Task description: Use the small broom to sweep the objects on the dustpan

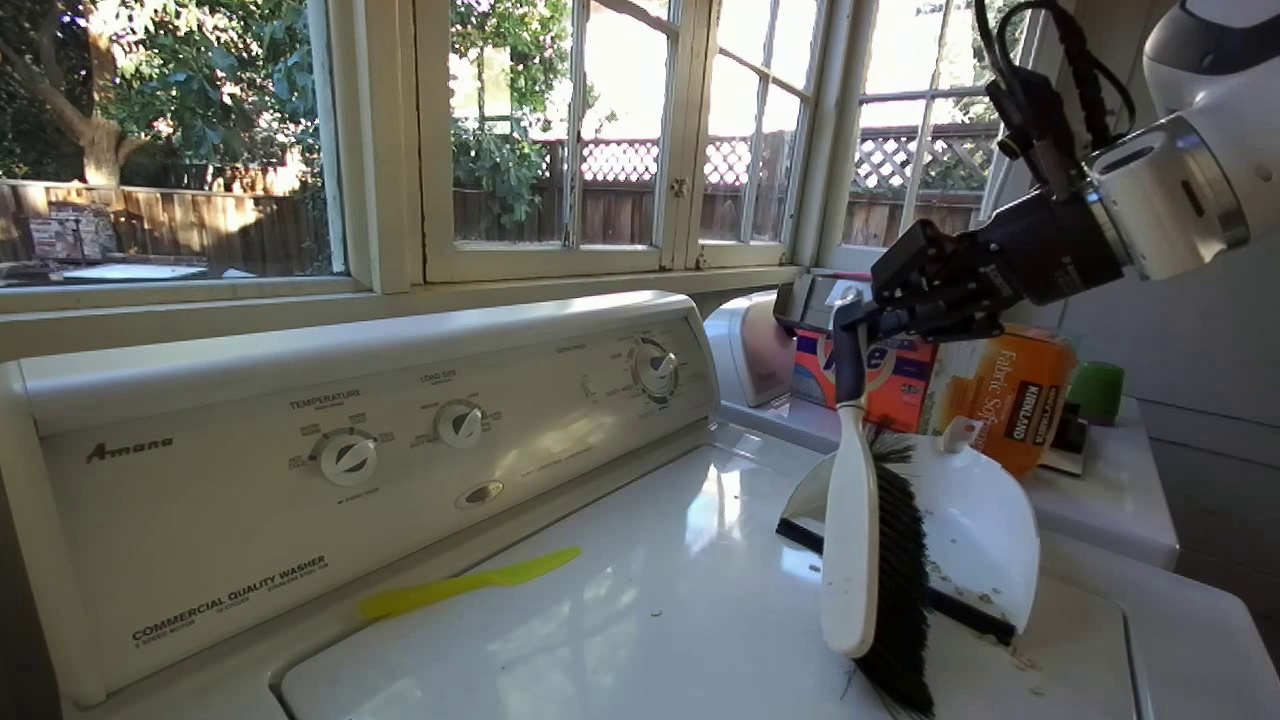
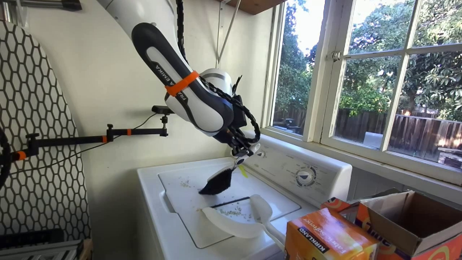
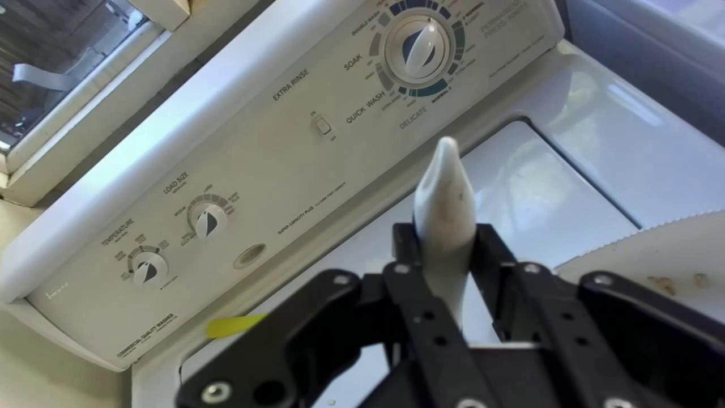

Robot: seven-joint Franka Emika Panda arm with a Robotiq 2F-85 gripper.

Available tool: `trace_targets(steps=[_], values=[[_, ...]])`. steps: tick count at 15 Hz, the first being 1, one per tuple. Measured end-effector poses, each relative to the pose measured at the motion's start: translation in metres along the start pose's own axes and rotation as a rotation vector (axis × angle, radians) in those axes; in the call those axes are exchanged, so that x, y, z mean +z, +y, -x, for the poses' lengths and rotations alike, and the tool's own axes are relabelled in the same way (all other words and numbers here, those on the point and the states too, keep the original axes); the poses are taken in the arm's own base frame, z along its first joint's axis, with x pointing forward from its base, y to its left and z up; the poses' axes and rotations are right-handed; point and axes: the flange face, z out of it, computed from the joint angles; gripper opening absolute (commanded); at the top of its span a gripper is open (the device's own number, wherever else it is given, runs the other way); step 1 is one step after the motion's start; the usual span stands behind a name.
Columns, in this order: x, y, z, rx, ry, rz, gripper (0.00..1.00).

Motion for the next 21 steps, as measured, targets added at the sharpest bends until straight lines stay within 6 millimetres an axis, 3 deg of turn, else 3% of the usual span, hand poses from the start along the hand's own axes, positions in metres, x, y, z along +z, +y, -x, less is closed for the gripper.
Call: trace_targets(steps=[12, 21], values=[[-0.009, -0.041, 0.017, -0.020, -0.006, -0.129, 0.07], [-0.034, -0.045, 0.043, -0.033, -0.100, -0.175, 0.07]])
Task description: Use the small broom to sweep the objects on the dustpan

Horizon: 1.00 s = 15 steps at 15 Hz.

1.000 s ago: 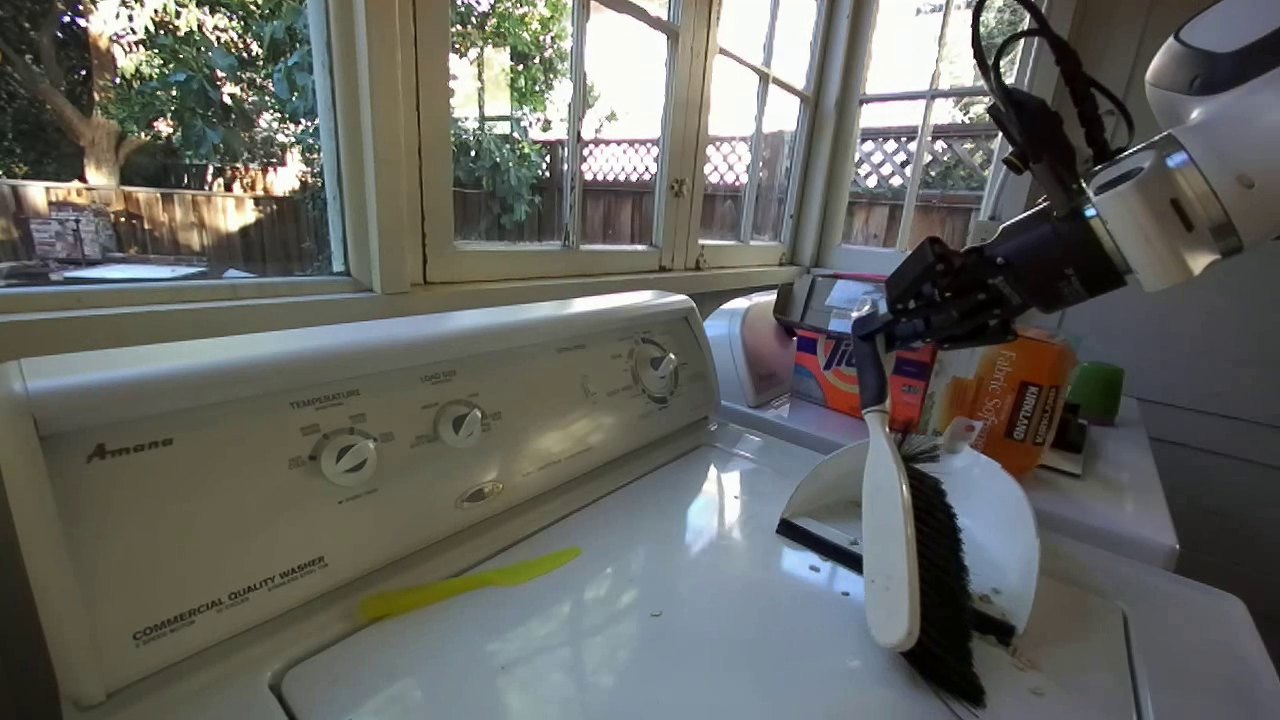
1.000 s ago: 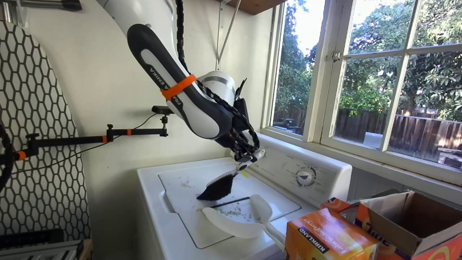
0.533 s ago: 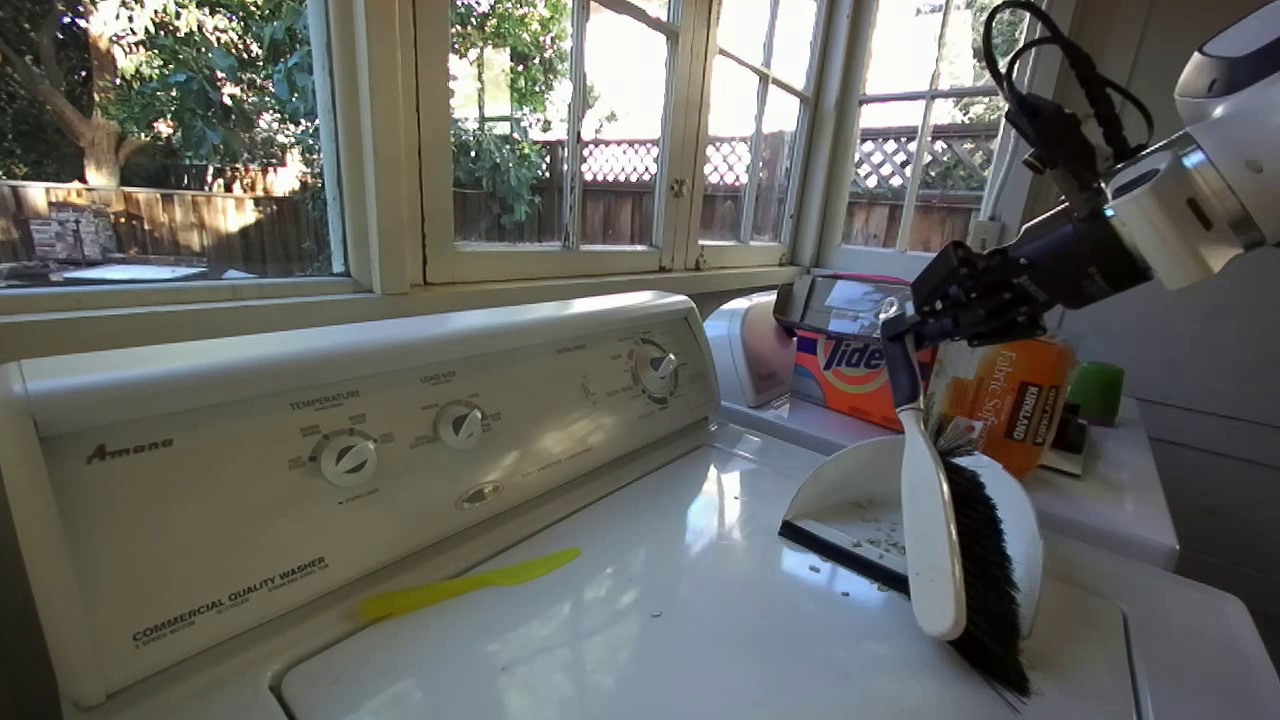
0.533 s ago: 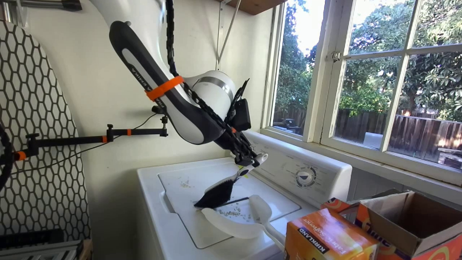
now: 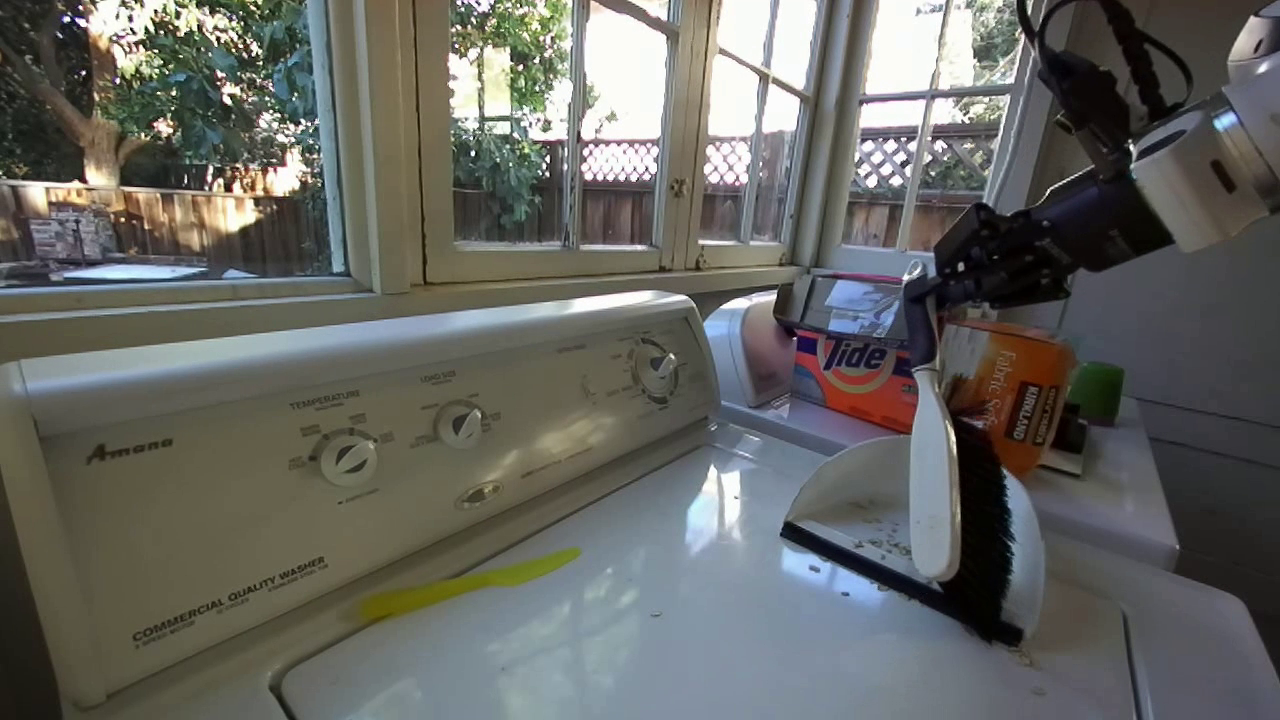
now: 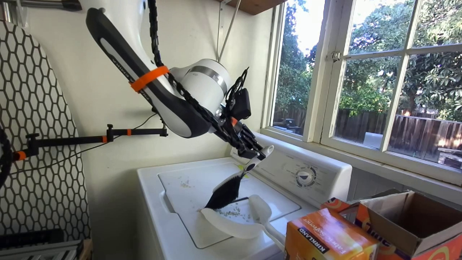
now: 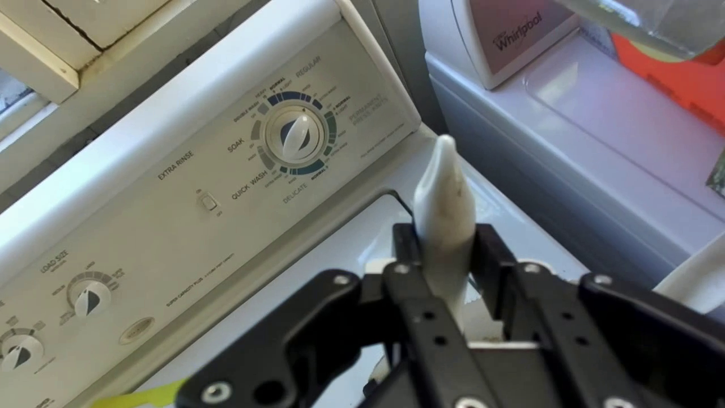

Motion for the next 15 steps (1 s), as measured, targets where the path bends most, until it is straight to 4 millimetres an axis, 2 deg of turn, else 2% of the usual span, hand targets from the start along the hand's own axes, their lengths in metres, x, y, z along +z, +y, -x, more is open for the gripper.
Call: trace_targets(steps=[9, 12, 15], values=[[-0.021, -0.001, 0.025, -0.002, -0.140, -0.059, 0.07], [-0.033, 0.009, 0.028, -0.001, -0.156, -0.030, 0.07], [-0.049, 0.029, 0.023, 0.022, -0.139, 0.035, 0.07]])
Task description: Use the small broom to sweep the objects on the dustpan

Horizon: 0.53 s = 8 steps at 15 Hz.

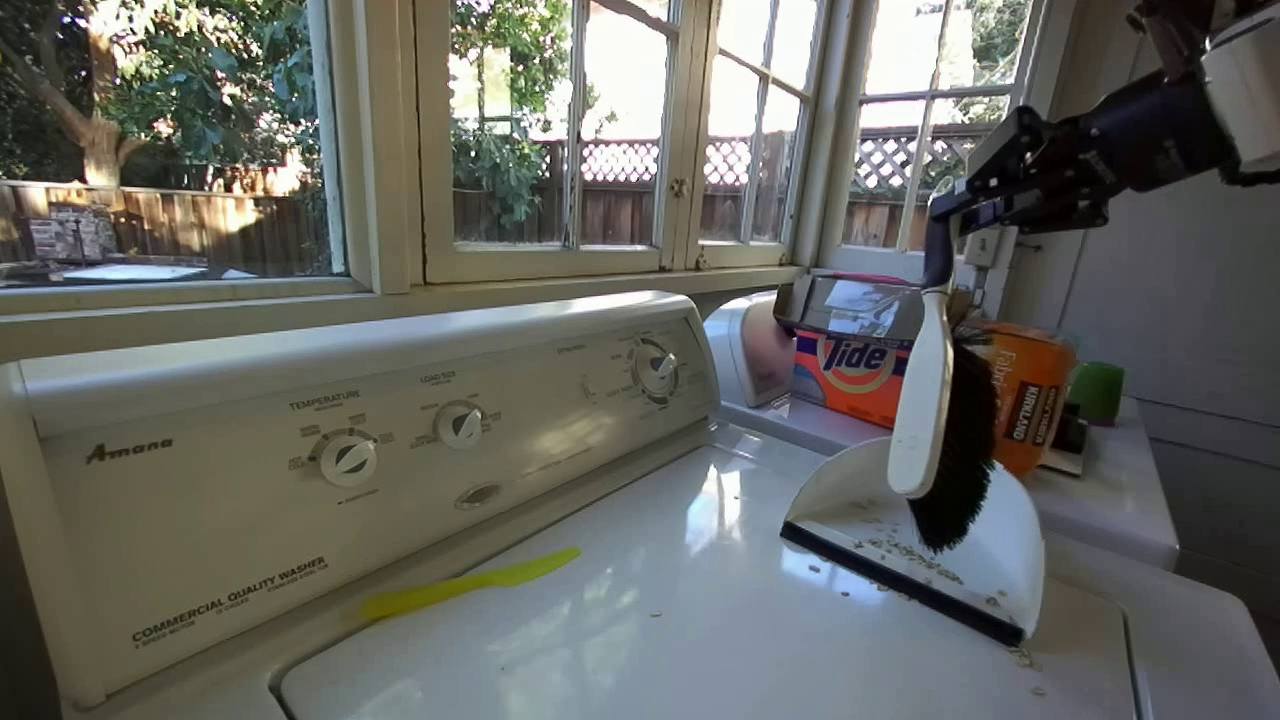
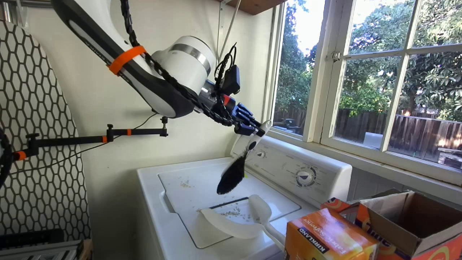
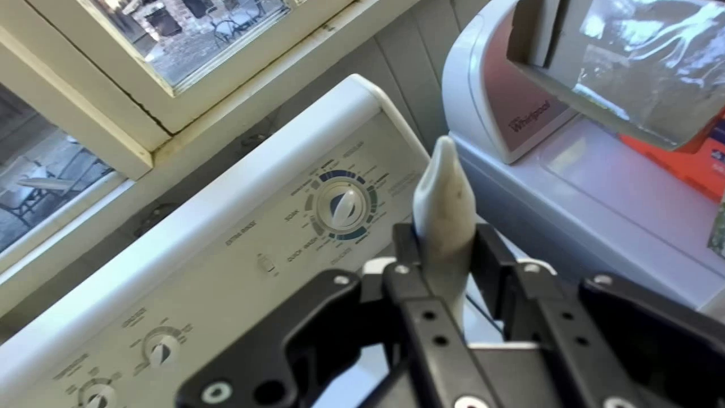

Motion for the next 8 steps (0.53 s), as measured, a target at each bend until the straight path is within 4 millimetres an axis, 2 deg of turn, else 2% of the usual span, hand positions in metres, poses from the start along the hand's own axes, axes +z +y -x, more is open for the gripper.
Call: trace_targets(steps=[4, 8], values=[[-0.024, 0.028, -0.015, 0.043, 0.045, 0.099, 0.07], [-0.042, 0.053, -0.039, 0.084, 0.085, 0.208, 0.07]])
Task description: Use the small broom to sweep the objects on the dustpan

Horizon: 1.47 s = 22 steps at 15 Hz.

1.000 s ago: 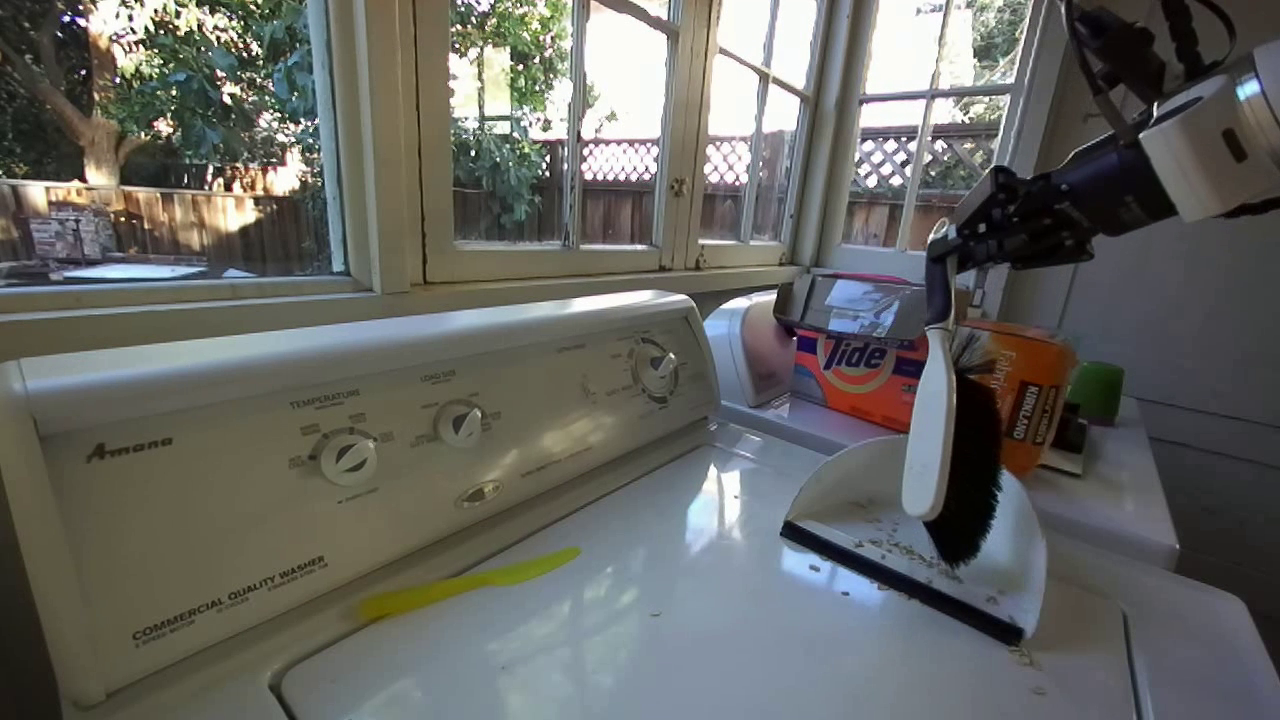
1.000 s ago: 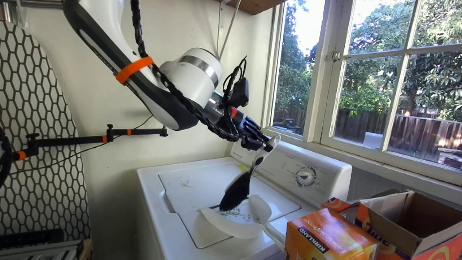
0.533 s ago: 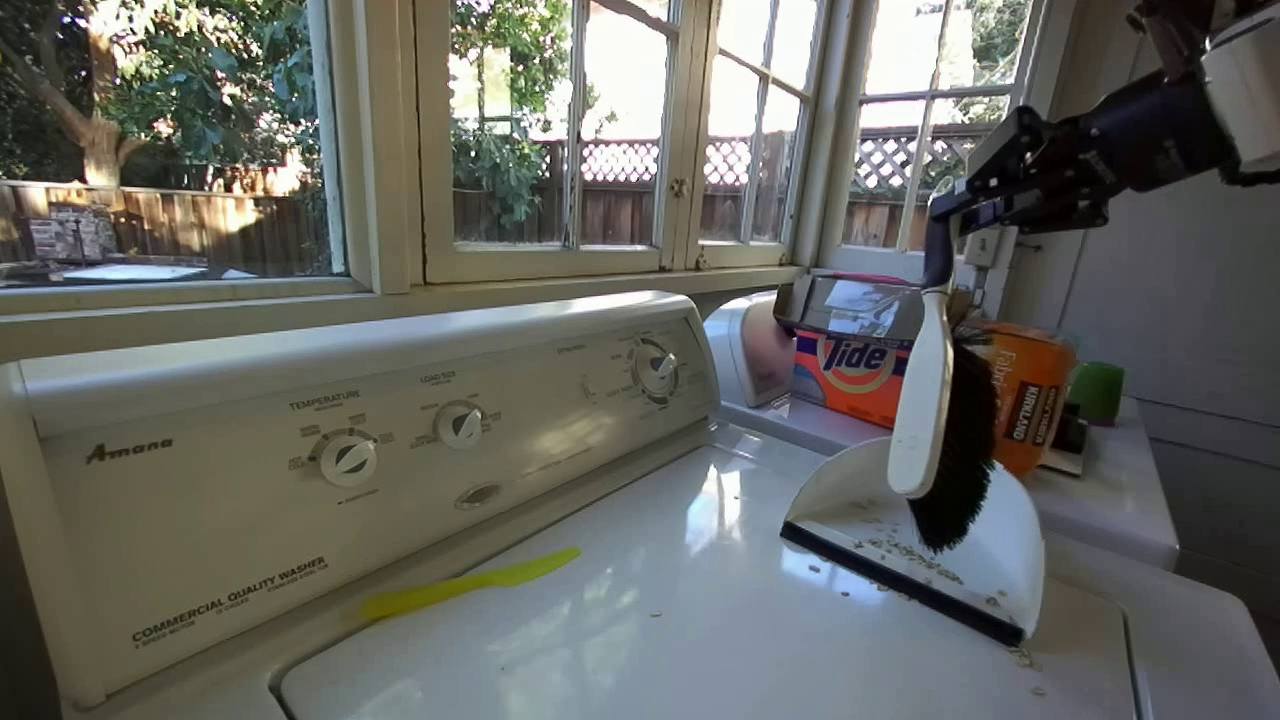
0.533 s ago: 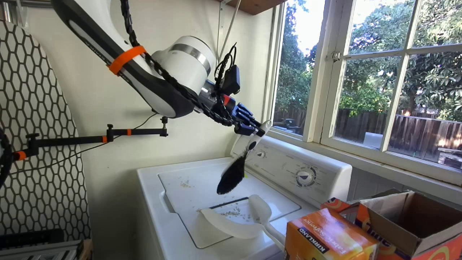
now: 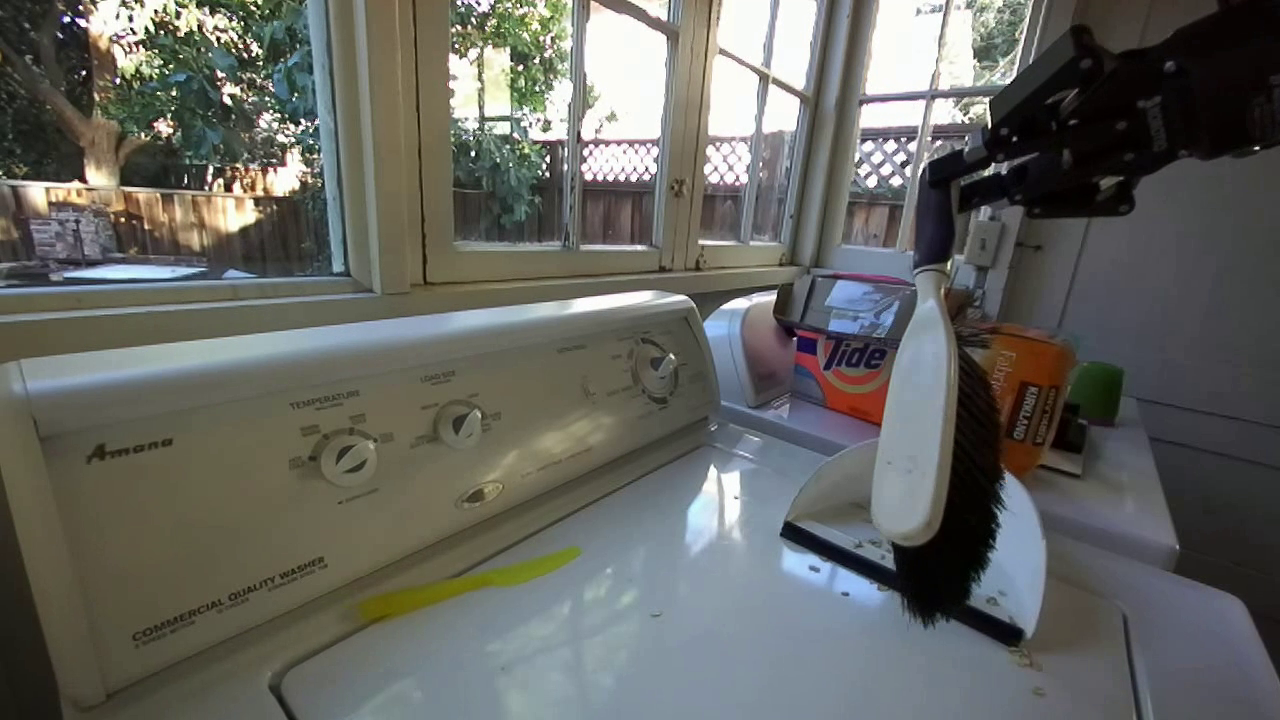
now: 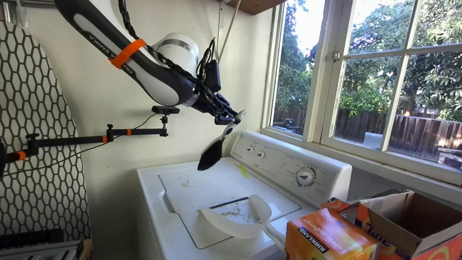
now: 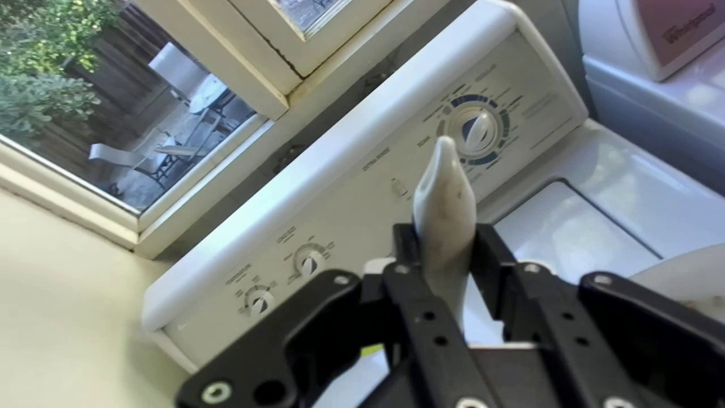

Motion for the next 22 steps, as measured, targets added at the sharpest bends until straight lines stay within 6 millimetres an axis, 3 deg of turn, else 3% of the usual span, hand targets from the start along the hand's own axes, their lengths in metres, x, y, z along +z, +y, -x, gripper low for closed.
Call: trace_targets(steps=[4, 9, 18, 22], values=[[-0.006, 0.020, -0.038, 0.034, 0.069, 0.094, 0.07], [-0.002, 0.020, -0.074, 0.026, 0.149, 0.148, 0.07], [0.014, 0.033, -0.116, 0.028, 0.242, 0.186, 0.07], [0.025, 0.026, -0.123, 0.027, 0.256, 0.162, 0.07]])
